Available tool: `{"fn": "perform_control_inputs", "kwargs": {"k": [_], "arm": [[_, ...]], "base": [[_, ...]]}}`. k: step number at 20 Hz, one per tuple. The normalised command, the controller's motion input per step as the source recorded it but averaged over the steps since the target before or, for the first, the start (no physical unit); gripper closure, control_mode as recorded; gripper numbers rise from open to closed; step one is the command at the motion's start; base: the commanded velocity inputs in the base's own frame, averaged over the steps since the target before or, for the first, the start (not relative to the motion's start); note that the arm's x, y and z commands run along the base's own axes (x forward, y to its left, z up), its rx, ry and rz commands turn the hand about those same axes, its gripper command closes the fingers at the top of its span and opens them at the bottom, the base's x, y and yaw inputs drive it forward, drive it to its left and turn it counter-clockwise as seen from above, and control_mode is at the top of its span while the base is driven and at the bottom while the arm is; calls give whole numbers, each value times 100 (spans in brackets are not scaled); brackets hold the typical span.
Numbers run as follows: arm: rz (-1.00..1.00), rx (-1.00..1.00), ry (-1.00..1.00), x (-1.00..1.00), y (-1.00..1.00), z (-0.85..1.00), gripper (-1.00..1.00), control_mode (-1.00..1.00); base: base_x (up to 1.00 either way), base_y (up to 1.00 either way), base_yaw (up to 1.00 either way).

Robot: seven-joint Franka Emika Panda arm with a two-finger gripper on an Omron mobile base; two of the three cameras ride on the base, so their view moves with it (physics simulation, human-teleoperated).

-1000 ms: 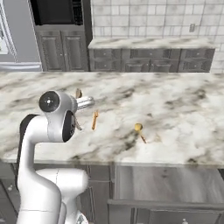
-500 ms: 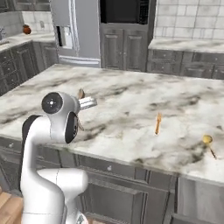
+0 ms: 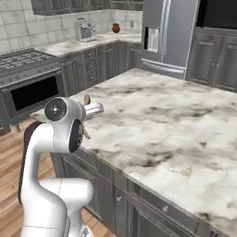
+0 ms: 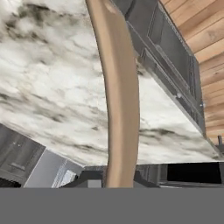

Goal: Organize the utensils by type. Pick up the wooden spoons from the counter and place them in the open cabinet. Then pick up the metallic utensils from the counter and place them in the open drawer.

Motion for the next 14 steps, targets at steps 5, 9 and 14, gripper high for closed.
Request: {"fn": "perform_control_inputs", "kwargs": {"k": [5, 9, 14], "arm": [[0, 0, 0, 0, 0, 0, 100, 100], [0, 0, 0, 0, 0, 0, 100, 100], [0, 0, 0, 0, 0, 0, 100, 100]], "base": [[0, 26, 71], [0, 19, 72], [8, 27, 64]]}}
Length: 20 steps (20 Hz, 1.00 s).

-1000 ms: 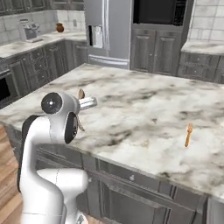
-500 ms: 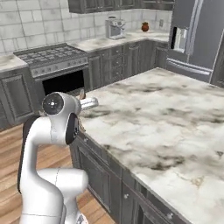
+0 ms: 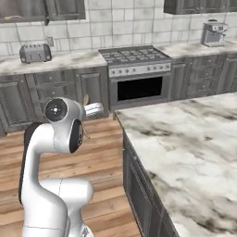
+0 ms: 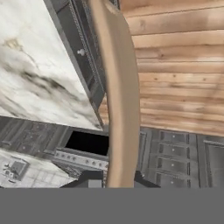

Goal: Organize the utensils by type. Pick up the wooden spoons from the counter and place them in the open cabinet. Then pick up the metallic utensils from the counter and place them in the open drawer.

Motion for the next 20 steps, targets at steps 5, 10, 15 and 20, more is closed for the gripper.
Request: {"fn": "perform_control_inputs", "kwargs": {"k": [5, 10, 15, 20], "arm": [[0, 0, 0, 0, 0, 0, 100, 100], [0, 0, 0, 0, 0, 0, 100, 100], [0, 0, 0, 0, 0, 0, 100, 100], [0, 0, 0, 0, 0, 0, 100, 100]], "base": [[29, 38, 49], [77, 58, 29], [89, 67, 20], [92, 73, 16]]}}
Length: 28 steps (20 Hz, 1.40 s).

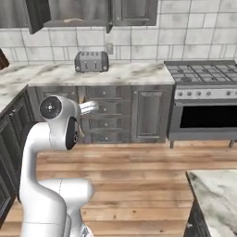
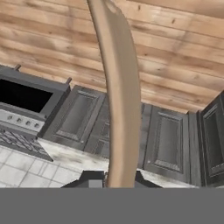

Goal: Organize the utensils by type. Pick up the wooden spoons from the counter and place them in the open cabinet. Then pick up the metallic utensils from the counter and place them in the open drawer.

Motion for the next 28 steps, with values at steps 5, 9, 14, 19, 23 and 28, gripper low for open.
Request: {"fn": "perform_control_inputs", "kwargs": {"k": [5, 9, 14, 19, 23, 28], "arm": [[0, 0, 0, 0, 0, 0, 100, 100], [0, 0, 0, 0, 0, 0, 100, 100], [0, 0, 0, 0, 0, 0, 100, 100], [0, 0, 0, 0, 0, 0, 100, 100], [0, 0, 0, 0, 0, 0, 100, 100], [0, 0, 0, 0, 0, 0, 100, 100]], "base": [[90, 63, 12], [89, 52, 8], [84, 52, 6], [79, 50, 6], [73, 42, 6], [71, 41, 6]]}}
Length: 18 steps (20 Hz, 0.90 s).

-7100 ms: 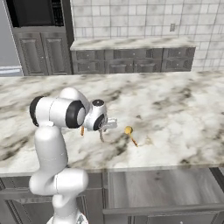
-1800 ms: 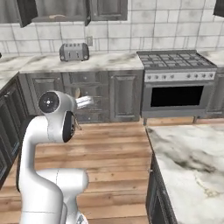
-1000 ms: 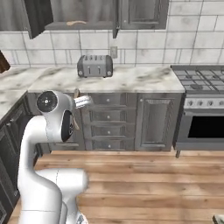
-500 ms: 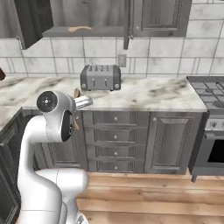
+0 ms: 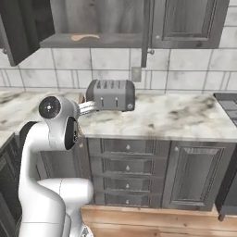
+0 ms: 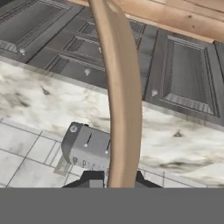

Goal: Organize the utensils by type. Pick up the wooden spoons from the counter and place them in the open cabinet. Then pick up the metallic utensils from the counter and place them in the open drawer.

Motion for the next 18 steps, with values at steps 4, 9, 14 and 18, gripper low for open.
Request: {"fn": "perform_control_inputs", "kwargs": {"k": [4, 9, 14, 18], "arm": [[0, 0, 0, 0, 0, 0, 100, 100], [0, 0, 0, 0, 0, 0, 100, 100], [0, 0, 0, 0, 0, 0, 100, 100], [0, 0, 0, 0, 0, 0, 100, 100]], "base": [[70, 36, 6], [63, 33, 6], [53, 38, 5], [44, 48, 4]]}}
